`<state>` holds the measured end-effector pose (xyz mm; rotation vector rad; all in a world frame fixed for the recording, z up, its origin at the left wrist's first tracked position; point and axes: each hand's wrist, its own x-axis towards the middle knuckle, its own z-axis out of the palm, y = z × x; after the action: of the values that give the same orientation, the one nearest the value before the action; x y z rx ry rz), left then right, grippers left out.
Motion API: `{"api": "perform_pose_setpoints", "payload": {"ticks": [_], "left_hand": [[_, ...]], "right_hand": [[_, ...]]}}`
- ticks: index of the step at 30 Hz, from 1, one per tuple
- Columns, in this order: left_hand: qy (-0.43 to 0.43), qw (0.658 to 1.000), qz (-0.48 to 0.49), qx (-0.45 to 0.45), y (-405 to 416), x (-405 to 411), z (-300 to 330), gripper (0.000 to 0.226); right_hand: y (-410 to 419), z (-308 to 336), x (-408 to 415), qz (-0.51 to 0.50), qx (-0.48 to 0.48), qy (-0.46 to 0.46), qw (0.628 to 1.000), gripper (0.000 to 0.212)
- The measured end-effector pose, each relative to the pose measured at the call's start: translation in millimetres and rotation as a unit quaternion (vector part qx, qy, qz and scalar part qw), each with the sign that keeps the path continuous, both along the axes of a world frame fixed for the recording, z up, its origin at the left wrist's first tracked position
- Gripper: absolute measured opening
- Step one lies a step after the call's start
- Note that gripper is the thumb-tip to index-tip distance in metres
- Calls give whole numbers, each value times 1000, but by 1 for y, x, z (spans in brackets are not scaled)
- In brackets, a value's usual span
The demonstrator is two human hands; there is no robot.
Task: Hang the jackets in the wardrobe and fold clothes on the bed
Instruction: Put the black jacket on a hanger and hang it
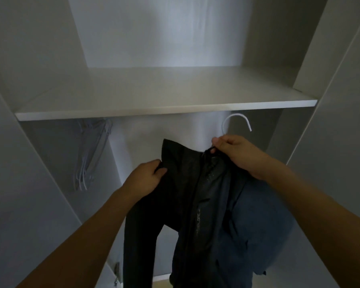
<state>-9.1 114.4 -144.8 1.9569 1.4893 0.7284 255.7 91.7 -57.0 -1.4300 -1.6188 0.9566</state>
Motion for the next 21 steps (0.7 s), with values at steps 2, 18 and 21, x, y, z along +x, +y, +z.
{"api": "perform_pose_setpoints", "payload": {"ticks": [2,18,21], "left_hand": [[-14,999,-2,50,-1,0,-1,32],[75,996,-24,-34,-8,9,-38,36],[26,997,70,-23,2,6,-53,39]], "right_hand": [[3,5,3,-21,-26,-116,993,41],[42,-39,-77,-53,-40,119,991,39],[73,-54,-100,-35,-62,103,992,29]]}}
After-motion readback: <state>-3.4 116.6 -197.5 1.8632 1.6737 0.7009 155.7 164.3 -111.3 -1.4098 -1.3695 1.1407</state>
